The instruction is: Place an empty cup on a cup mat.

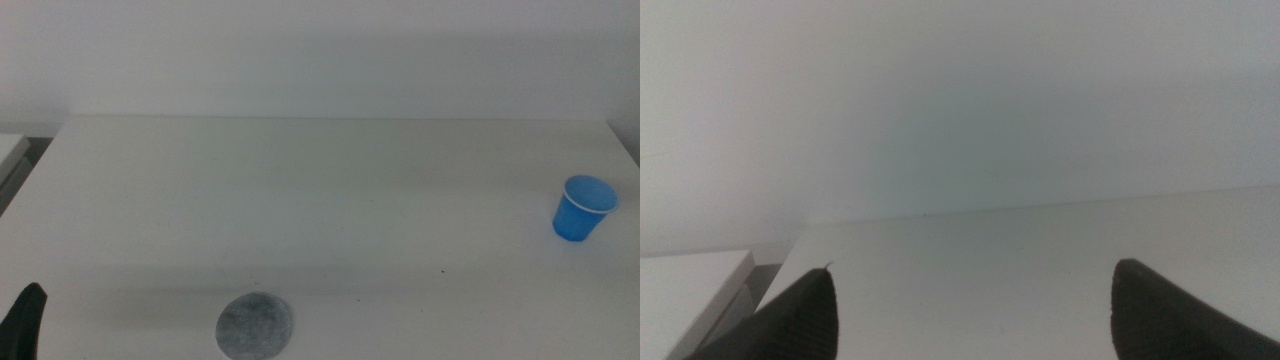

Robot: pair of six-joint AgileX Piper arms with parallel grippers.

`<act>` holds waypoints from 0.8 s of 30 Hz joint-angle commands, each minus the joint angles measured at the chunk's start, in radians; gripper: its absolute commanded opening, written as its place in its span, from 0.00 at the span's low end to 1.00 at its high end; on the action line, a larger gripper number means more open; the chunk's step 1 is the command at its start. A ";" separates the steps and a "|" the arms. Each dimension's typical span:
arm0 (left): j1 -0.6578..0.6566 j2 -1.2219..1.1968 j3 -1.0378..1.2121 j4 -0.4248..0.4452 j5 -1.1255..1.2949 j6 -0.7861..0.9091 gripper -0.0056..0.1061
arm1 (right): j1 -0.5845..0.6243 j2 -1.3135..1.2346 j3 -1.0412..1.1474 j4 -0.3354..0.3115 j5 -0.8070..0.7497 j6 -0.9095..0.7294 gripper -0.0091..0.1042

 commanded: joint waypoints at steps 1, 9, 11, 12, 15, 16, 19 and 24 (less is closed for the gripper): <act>0.000 -0.004 0.000 -0.007 -0.012 -0.003 0.89 | 0.004 0.087 -0.050 0.034 0.108 0.064 0.90; 0.000 -0.004 0.000 -0.007 -0.012 -0.003 0.89 | -0.023 0.410 -0.092 -0.033 0.146 0.241 0.90; 0.000 -0.004 0.000 -0.007 -0.012 -0.003 0.89 | -0.062 0.495 -0.111 -0.065 0.115 0.252 0.90; 0.000 -0.004 0.000 -0.007 -0.012 -0.003 0.89 | -0.090 0.533 -0.134 -0.065 0.113 0.252 0.90; 0.000 -0.004 0.000 -0.007 -0.012 -0.003 0.89 | -0.169 0.693 -0.234 0.004 0.140 0.199 0.89; 0.000 -0.004 0.000 -0.007 -0.012 -0.003 0.89 | -0.191 0.746 -0.273 0.032 0.152 0.176 0.89; 0.000 -0.004 0.000 -0.007 -0.012 -0.003 0.89 | -0.211 0.878 -0.370 0.057 0.154 0.160 0.84; 0.000 -0.004 0.000 -0.007 -0.012 -0.003 0.89 | -0.188 1.054 -0.484 0.056 0.117 0.158 0.76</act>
